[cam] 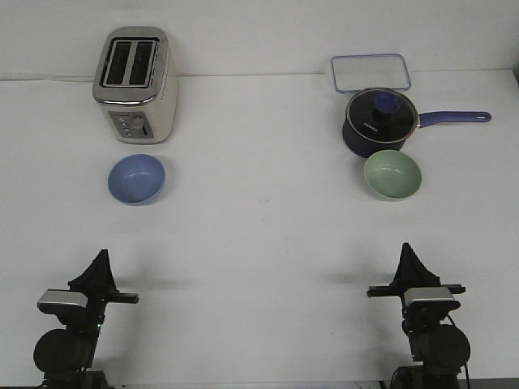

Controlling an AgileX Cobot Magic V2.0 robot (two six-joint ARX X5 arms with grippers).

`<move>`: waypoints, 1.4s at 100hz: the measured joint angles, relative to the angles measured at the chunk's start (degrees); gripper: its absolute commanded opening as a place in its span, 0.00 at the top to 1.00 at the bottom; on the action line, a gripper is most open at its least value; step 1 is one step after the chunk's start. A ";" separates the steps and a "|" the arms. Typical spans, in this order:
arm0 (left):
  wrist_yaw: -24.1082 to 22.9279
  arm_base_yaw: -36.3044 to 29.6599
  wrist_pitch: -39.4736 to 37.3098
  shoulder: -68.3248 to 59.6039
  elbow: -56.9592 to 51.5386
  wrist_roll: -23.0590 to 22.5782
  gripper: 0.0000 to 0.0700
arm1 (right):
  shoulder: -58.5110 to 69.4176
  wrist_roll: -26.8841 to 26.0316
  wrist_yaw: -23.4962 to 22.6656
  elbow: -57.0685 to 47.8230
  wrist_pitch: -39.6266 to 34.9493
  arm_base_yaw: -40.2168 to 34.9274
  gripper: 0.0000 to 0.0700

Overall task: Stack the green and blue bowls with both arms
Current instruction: 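Move the right gripper forward toward the pale green bowl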

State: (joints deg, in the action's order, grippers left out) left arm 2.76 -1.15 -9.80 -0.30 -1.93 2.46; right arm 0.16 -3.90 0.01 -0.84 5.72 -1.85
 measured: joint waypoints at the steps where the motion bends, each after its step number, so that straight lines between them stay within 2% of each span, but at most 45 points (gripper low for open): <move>1: 0.00 0.00 0.00 0.00 0.00 0.00 0.98 | 0.00 0.00 0.00 0.00 0.00 0.00 1.00; 27: 0.00 0.00 0.00 0.00 0.00 0.00 0.98 | 0.00 0.00 0.00 -0.02 0.92 0.00 1.00; 43: 0.00 0.00 0.00 0.00 0.00 0.00 0.98 | 0.00 -0.02 0.02 -2.64 -3.72 0.00 1.00; 59: 0.00 0.00 0.00 0.00 0.00 0.00 0.98 | 0.42 -0.04 0.22 -10.32 -10.43 0.00 1.00; 71: 0.00 0.00 0.00 0.00 0.00 0.00 0.98 | 3.78 -0.04 0.24 -17.92 -18.93 0.00 1.00; 94: 0.00 0.00 0.00 0.00 0.00 0.00 0.98 | 17.42 -0.04 0.24 -35.67 -36.65 0.00 1.00; 109: 0.00 0.00 0.00 0.00 0.00 0.00 0.98 | 27.47 -0.02 0.24 -45.35 -45.11 0.00 1.00; 140: 0.00 0.00 0.00 0.00 0.00 0.00 0.98 | 38.62 -0.02 -0.04 -48.96 -48.13 0.00 1.00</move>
State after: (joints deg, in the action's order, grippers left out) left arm 2.76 -1.15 -9.80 -0.30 -1.93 2.46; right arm 38.79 -3.92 -0.03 -49.80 -42.41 -1.85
